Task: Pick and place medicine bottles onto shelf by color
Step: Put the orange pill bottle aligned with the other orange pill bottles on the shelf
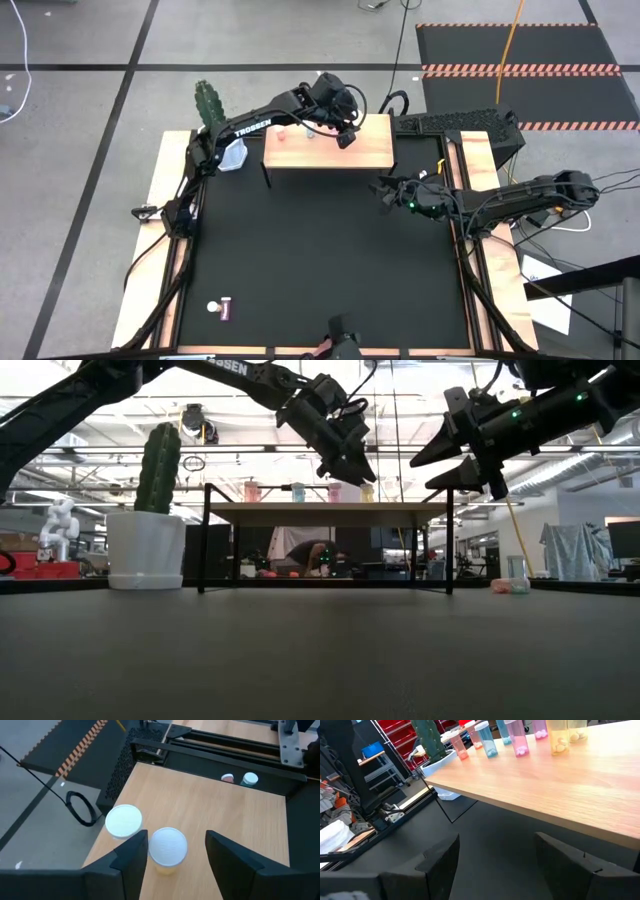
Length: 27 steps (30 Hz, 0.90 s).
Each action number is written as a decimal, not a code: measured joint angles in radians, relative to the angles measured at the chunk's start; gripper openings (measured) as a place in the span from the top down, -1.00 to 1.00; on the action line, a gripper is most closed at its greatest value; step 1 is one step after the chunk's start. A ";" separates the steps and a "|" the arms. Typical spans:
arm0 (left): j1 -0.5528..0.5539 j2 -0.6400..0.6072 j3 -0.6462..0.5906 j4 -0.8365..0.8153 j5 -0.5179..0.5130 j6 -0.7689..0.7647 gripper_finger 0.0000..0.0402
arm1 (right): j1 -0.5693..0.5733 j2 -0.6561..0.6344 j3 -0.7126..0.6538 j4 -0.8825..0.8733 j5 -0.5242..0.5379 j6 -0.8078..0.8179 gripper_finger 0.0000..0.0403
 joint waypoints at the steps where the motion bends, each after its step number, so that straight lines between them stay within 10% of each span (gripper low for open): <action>1: 0.000 0.000 0.000 0.000 0.000 -0.001 0.03 | 0.000 0.000 0.000 0.000 -0.001 0.000 -0.25; 27: 0.000 0.000 0.000 0.039 0.053 0.043 0.18 | 0.000 0.000 0.000 0.005 -0.002 -0.008 -0.25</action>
